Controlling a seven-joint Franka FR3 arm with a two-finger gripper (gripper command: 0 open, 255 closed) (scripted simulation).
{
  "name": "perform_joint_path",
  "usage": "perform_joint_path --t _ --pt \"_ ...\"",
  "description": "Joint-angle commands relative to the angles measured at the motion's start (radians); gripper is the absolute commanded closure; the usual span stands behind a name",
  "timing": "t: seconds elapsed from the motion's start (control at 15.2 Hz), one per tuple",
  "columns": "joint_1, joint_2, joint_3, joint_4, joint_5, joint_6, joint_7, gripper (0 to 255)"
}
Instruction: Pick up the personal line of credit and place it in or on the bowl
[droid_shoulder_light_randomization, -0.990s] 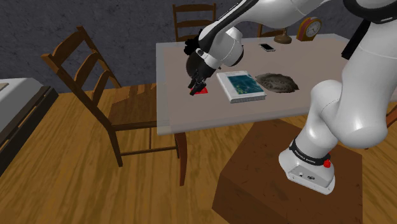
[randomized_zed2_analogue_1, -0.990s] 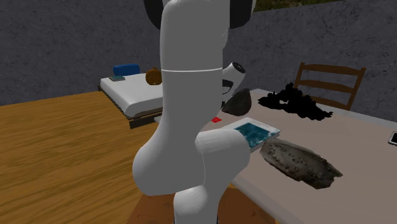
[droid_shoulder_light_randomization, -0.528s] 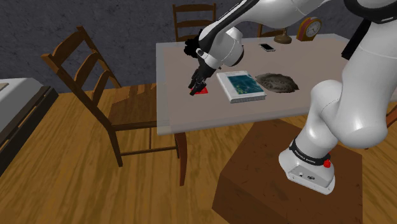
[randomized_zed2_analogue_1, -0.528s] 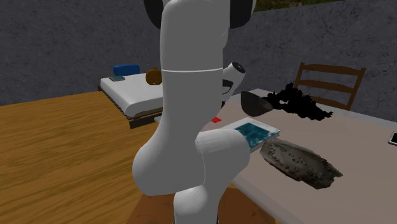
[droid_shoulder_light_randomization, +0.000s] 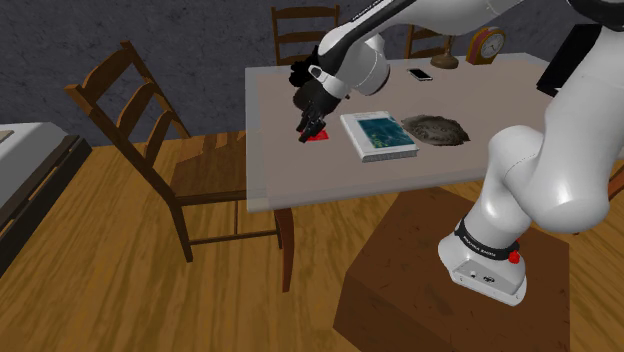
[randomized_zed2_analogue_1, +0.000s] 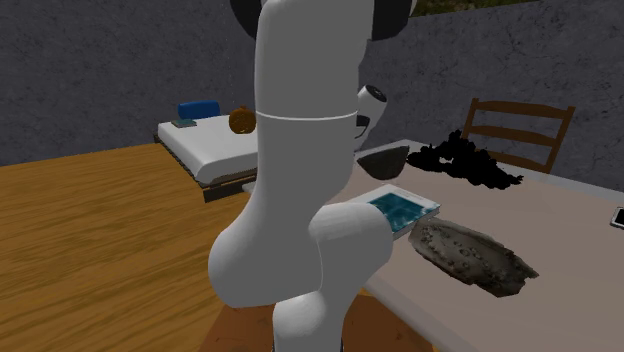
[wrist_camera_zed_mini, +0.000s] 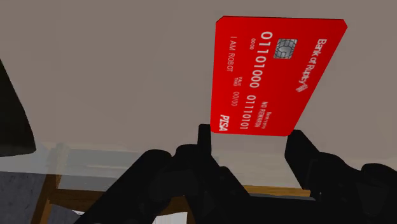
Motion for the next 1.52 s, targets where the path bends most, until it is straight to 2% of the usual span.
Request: perform_joint_path --t 0.0,0.73,1.45 --pt "-0.002 -0.021 0.0 0.006 -0.046 -0.011 0.043 255" --pt "-0.033 -0.132 0.02 0.037 -0.253 -0.083 0.237 255" --pt "-0.067 -0.208 0.052 0.105 -0.389 -0.189 0.378 255"
